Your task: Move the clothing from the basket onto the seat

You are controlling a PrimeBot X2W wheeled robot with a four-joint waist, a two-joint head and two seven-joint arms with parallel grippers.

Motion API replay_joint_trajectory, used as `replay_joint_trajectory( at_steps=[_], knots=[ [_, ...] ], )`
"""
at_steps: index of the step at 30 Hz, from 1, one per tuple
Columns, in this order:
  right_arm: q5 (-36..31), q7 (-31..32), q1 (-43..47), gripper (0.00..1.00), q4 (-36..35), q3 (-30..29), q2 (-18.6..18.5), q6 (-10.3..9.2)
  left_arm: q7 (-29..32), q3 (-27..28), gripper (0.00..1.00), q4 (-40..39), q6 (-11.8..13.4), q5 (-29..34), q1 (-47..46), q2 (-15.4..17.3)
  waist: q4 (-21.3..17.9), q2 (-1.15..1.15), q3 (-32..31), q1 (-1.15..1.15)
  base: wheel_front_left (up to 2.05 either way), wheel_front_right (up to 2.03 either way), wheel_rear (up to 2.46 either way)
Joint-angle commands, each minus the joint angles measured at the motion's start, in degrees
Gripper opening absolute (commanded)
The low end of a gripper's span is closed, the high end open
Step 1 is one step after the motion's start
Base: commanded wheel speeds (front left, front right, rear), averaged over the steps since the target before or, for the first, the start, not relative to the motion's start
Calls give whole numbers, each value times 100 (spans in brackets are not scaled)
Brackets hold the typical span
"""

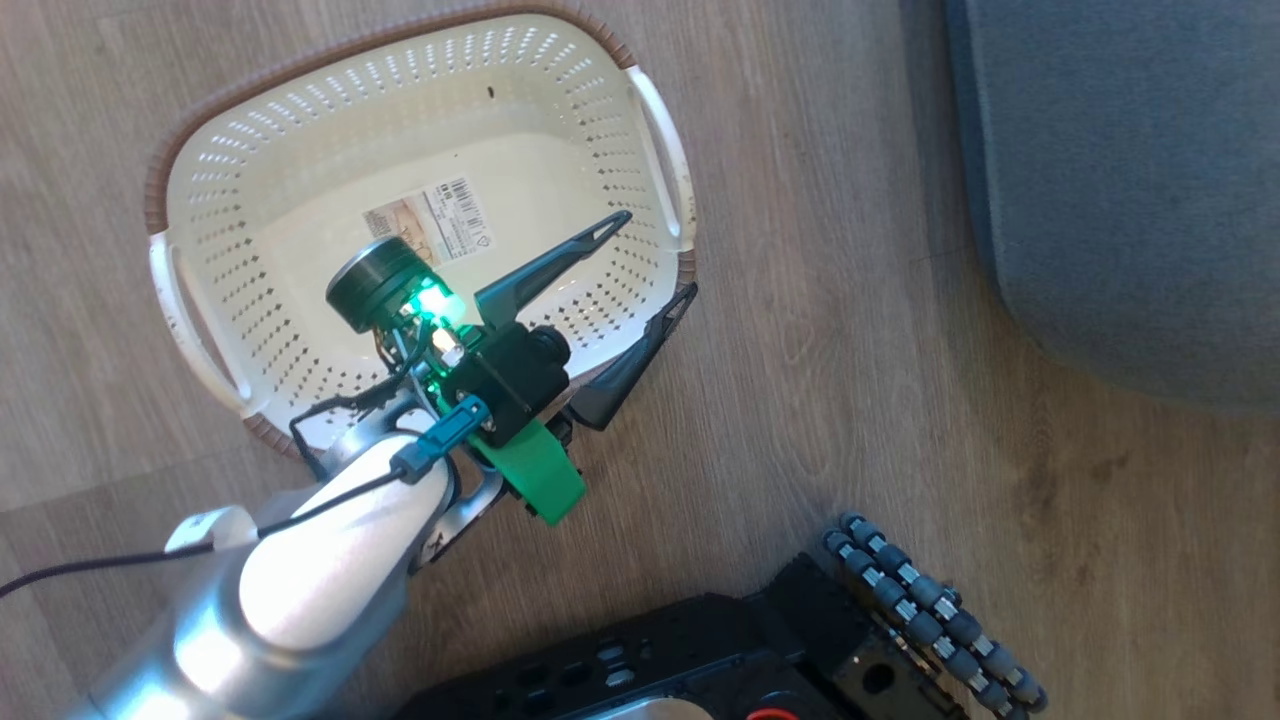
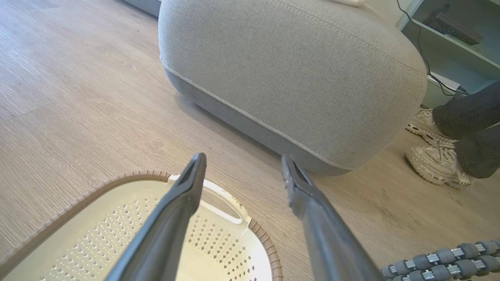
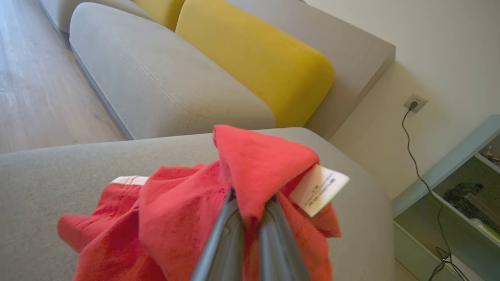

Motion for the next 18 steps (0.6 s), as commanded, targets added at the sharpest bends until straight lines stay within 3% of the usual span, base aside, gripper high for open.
replay_joint_trajectory(
  at_steps=[1,3,5,6,7,8,12,18],
  knots=[
    [-1,-49,-58,0,-52,-54,-145,12,-28,150,100,-192,-13,46,-2,13,50,0,14,-1,0,0,0],
    [10,-128,-62,0,121,-44,-85,12,-28,164,100,-185,-17,50,-24,-36,90,0,-18,-1,0,0,0],
    [24,-223,-30,32,308,-23,-58,12,-28,170,100,-182,-22,55,-47,-92,127,0,-79,-1,0,0,0],
    [24,-223,-30,32,308,-23,-58,12,-28,170,100,-182,-22,55,-47,-92,127,0,-79,-1,0,0,0],
    [8,-290,20,87,378,-2,-41,12,-28,173,100,-178,-24,60,-62,-120,145,0,-118,-1,0,0,0],
    [-21,-351,80,100,433,59,-28,12,-28,190,100,-174,-26,61,-76,-149,160,0,-161,-1,0,0,0],
    [-37,-552,297,100,585,413,-39,12,-28,347,100,-159,-30,42,-81,-269,197,0,-390,-1,0,0,0],
    [468,-653,719,100,600,1054,-133,12,-28,427,100,-61,-37,11,14,-443,232,0,-842,-1,0,0,0]
  ],
)
